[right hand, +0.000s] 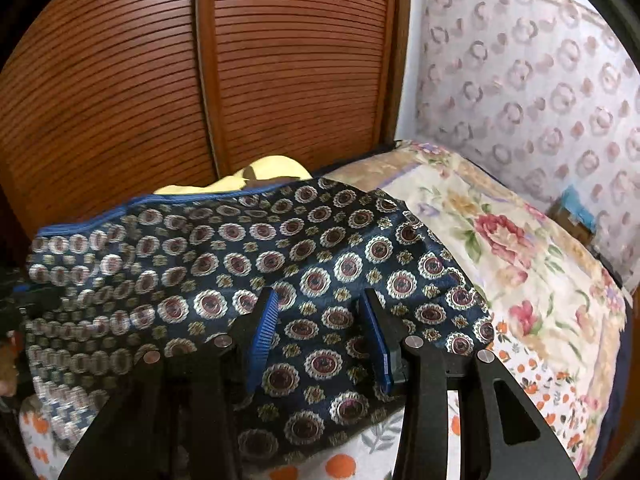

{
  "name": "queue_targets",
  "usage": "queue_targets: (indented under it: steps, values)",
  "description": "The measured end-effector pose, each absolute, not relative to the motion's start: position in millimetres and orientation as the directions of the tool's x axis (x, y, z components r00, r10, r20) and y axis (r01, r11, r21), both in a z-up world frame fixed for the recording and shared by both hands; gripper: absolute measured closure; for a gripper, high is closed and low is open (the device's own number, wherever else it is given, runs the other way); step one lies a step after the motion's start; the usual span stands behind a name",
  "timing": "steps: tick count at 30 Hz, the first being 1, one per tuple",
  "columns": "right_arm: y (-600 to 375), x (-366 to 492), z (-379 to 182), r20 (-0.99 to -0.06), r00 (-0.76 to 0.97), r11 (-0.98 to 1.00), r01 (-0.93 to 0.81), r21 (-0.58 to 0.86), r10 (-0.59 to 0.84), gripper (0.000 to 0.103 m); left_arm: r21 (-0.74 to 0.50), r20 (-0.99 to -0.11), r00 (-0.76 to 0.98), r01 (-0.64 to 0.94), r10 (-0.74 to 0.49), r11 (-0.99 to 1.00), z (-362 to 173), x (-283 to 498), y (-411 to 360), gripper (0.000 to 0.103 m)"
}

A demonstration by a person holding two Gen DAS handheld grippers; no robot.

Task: Fold small clothes
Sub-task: 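Lift the folded shirt with both tools and carry it toward the yellow plush toy, then lower the folded shirt beside the plush toy and open both tools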

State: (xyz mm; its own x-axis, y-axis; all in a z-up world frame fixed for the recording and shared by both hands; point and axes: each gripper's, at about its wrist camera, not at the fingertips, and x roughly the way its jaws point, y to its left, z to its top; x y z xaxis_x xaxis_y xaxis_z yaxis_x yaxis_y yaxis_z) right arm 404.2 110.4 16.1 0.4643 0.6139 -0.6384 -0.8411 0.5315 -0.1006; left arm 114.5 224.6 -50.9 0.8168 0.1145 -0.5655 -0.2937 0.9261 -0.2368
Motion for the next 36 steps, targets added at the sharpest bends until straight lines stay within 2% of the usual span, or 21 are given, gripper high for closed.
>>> queue_targets:
  steps: [8,12,14,17,18,20,24,26,29,32,34,36]
  values:
    - [122,401,13,-0.599,0.501,0.573,-0.815,-0.084,0.625,0.059,-0.232,-0.59,0.799,-0.301,0.112,0.925,-48,110,222,0.097]
    - [111,376,13,-0.577,0.499,0.568,-0.82,-0.072,0.646,0.059,-0.178,-0.592,0.792,-0.311,0.151,0.934,-41,100,214,0.093]
    - [104,362,18,-0.561,0.498,0.569,-0.82,-0.058,0.661,0.059,-0.156,-0.583,0.795,-0.311,0.167,0.938,-37,92,209,0.082]
    - [86,342,19,-0.535,0.503,0.572,-0.819,-0.045,0.679,0.059,-0.137,-0.563,0.806,-0.306,0.18,0.942,-31,80,201,0.055]
    - [81,334,20,-0.528,0.507,0.574,-0.818,-0.045,0.681,0.059,-0.136,-0.558,0.81,-0.301,0.178,0.944,-30,77,200,0.05]
    - [73,320,20,-0.52,0.516,0.577,-0.815,-0.052,0.681,0.059,-0.137,-0.542,0.823,-0.287,0.171,0.948,-24,69,195,0.02]
    - [50,295,22,-0.504,0.533,0.592,-0.804,-0.051,0.68,0.059,-0.117,-0.526,0.831,-0.279,0.179,0.953,-14,59,185,0.012]
    - [38,282,21,-0.495,0.541,0.602,-0.797,-0.043,0.68,0.054,-0.1,-0.521,0.834,-0.272,0.182,0.957,-10,55,178,0.0]
    - [15,260,25,-0.476,0.555,0.617,-0.786,-0.033,0.682,0.038,-0.085,-0.503,0.845,-0.26,0.184,0.962,-4,50,167,0.0]
    - [-7,237,27,-0.472,0.573,0.641,-0.767,-0.021,0.67,0.026,-0.075,-0.498,0.85,-0.238,0.17,0.968,1,49,154,0.0]
    - [-23,223,27,-0.464,0.595,0.664,-0.747,-0.017,0.657,0.02,-0.077,-0.492,0.858,-0.212,0.148,0.974,2,49,144,0.0]
    - [-41,210,28,-0.454,0.624,0.695,-0.718,-0.014,0.636,0.019,-0.08,-0.488,0.864,-0.187,0.125,0.979,3,51,133,0.0]
